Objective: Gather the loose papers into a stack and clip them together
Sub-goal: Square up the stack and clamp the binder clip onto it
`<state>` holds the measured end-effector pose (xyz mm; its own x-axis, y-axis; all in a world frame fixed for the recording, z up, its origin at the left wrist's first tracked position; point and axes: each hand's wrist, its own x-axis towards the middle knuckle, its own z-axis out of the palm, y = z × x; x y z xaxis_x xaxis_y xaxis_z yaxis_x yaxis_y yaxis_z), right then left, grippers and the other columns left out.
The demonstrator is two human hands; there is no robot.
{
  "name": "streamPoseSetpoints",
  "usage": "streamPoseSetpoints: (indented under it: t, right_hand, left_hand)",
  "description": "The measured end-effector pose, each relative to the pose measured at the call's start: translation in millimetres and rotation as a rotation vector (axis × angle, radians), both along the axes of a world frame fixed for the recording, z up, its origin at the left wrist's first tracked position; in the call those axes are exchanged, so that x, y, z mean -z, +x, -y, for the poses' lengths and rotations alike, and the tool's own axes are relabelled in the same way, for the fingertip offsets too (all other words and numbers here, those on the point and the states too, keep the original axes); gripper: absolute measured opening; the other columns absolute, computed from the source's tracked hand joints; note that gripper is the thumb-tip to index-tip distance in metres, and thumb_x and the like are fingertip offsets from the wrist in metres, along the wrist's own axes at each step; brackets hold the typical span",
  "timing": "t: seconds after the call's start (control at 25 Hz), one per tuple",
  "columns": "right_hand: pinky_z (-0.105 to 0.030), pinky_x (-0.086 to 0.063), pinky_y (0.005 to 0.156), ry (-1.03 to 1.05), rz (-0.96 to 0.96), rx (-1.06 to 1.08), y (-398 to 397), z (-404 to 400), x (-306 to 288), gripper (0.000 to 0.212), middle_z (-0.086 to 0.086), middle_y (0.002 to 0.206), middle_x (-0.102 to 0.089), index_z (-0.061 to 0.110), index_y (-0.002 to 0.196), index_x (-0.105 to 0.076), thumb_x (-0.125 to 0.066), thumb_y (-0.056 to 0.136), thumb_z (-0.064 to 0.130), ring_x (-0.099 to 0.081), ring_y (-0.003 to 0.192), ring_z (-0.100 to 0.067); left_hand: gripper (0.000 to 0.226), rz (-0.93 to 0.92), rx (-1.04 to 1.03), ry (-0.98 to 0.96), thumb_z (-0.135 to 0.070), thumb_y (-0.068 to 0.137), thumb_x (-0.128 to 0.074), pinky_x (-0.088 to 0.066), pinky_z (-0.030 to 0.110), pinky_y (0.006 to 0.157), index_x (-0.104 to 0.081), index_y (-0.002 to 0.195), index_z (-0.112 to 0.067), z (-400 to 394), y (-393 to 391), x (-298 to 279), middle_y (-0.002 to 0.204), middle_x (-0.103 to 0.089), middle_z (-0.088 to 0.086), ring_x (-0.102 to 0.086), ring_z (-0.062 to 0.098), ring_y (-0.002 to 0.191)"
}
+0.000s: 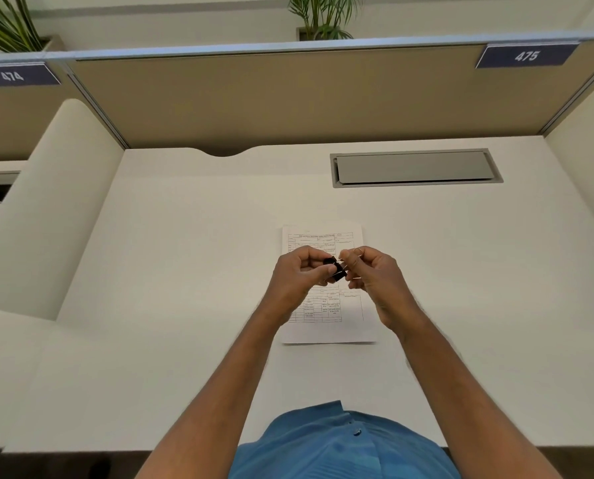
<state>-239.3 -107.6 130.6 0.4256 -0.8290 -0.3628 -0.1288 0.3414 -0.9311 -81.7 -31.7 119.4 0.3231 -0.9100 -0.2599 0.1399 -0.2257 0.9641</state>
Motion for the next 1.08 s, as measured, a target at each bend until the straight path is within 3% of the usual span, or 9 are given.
streamPoseSetpoints:
  t: [0.16,0.44,0.64,0.8,0.96,1.08]
  right_hand:
    - [-0.028,-0.047,0.066,0.143,0.131,0.044,3,1,-1,0.015,-0.005,0.078,-0.064,0.012,0.092,-0.068,-0.073,0.092,0.026,-0.060,0.076,-0.026]
    - [-0.025,-0.053,0.064,0.407,0.261,0.108,10,0,-2,0.010,-0.006,0.087,-0.069,0.012,0.105,-0.068,-0.068,0.095,0.014,-0.065,0.071,-0.016]
    - [-0.033,-0.047,0.078,0.409,0.172,0.104,18,-10,4,0.032,-0.003,0.100,-0.075,0.014,0.108,-0.075,-0.057,0.101,0.040,-0.071,0.090,-0.016]
    - [-0.035,-0.048,0.085,0.370,0.140,0.035,18,-11,8,0.046,-0.002,0.108,-0.076,0.018,0.113,-0.076,-0.057,0.096,0.056,-0.069,0.099,-0.017]
    - [-0.034,-0.047,0.087,0.152,0.018,-0.090,19,-13,13,0.033,0.002,0.115,-0.075,0.028,0.118,-0.072,-0.075,0.087,0.040,-0.065,0.104,-0.012]
    - [-0.032,-0.046,0.085,0.159,0.005,-0.051,21,-6,21,0.034,0.002,0.110,-0.076,0.026,0.118,-0.071,-0.079,0.086,0.032,-0.066,0.101,-0.011]
  left_hand:
    - [0.016,-0.135,-0.024,-0.014,-0.003,0.089,-0.076,-0.060,0.033,0.074,-0.070,0.104,-0.003,-1,-6,0,0.093,-0.078,0.022,-0.075,0.028,0.081]
    - [0.018,-0.239,-0.029,-0.012,-0.004,0.090,-0.075,-0.058,0.034,0.074,-0.070,0.107,-0.002,0,-11,3,0.092,-0.077,0.016,-0.073,0.029,0.082]
    - [0.020,-0.230,-0.105,0.004,-0.018,0.084,-0.080,-0.047,0.032,0.076,-0.074,0.102,-0.013,6,-13,8,0.098,-0.075,0.008,-0.065,0.019,0.090]
    - [0.016,-0.313,-0.190,0.023,-0.017,0.086,-0.079,-0.044,0.032,0.069,-0.071,0.099,-0.013,11,-11,16,0.089,-0.074,0.006,-0.058,0.020,0.077]
    - [0.016,-0.386,-0.245,0.078,-0.016,0.091,-0.077,-0.048,0.027,0.062,-0.069,0.102,-0.007,14,-10,20,0.081,-0.073,0.004,-0.058,0.015,0.065]
    - [0.022,-0.379,-0.244,0.121,-0.021,0.090,-0.078,-0.050,0.027,0.064,-0.067,0.101,-0.006,18,-6,27,0.078,-0.072,0.004,-0.061,0.014,0.065]
